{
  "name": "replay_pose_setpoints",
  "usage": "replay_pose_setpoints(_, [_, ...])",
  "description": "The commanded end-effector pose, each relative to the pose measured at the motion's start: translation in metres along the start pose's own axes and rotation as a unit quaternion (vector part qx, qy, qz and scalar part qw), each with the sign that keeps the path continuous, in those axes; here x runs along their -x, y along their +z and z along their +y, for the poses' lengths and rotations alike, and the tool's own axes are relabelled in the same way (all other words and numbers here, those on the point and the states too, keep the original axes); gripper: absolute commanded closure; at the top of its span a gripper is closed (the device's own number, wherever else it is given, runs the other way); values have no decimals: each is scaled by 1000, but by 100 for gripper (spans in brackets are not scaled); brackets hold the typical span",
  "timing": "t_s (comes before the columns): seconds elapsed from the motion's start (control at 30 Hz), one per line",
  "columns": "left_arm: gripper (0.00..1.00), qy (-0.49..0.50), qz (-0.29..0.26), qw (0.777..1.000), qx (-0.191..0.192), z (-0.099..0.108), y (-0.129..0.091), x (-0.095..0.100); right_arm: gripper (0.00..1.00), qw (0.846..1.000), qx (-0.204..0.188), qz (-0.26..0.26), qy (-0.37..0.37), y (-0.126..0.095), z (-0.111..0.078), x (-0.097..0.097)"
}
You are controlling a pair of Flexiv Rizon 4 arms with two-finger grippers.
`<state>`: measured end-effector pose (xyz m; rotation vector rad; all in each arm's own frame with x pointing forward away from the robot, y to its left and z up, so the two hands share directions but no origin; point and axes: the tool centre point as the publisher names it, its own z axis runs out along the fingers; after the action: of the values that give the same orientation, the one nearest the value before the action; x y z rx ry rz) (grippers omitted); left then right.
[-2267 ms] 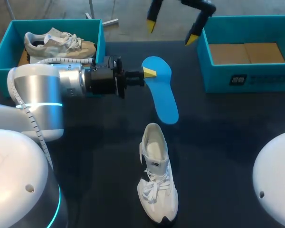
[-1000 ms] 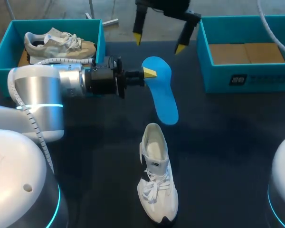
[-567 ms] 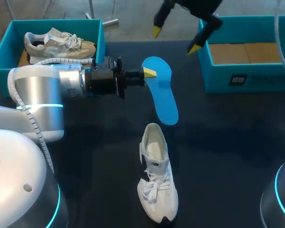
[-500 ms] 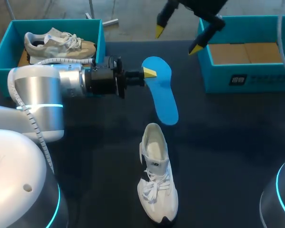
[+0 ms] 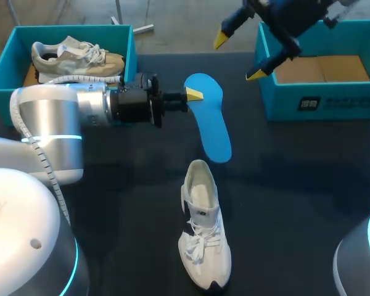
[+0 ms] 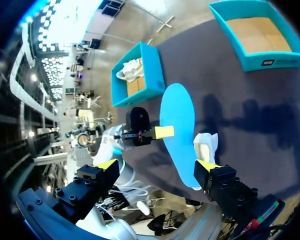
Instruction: Take the shoe out of the shoebox, open the shoe tongue, remove and reinsert the insole, then place the shoe into the shoebox
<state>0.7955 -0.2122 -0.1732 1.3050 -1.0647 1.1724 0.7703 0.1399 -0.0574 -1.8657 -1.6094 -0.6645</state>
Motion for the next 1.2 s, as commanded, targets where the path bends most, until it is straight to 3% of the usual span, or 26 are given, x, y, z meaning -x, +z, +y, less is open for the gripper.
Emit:
replay_pose_setpoints(0.03, [100, 0, -2, 1000, 1, 1, -1, -1, 0, 989, 0, 149, 1, 3, -1, 9])
replay_pose_setpoints(0.77, [100, 0, -2, 1000, 1, 1, -1, -1, 0, 961, -20, 275, 9, 19, 13, 48])
replay_pose_setpoints(1.2, [100, 7, -1, 1000, 1, 0, -1, -1, 0, 958, -24, 286, 14, 26, 16, 54])
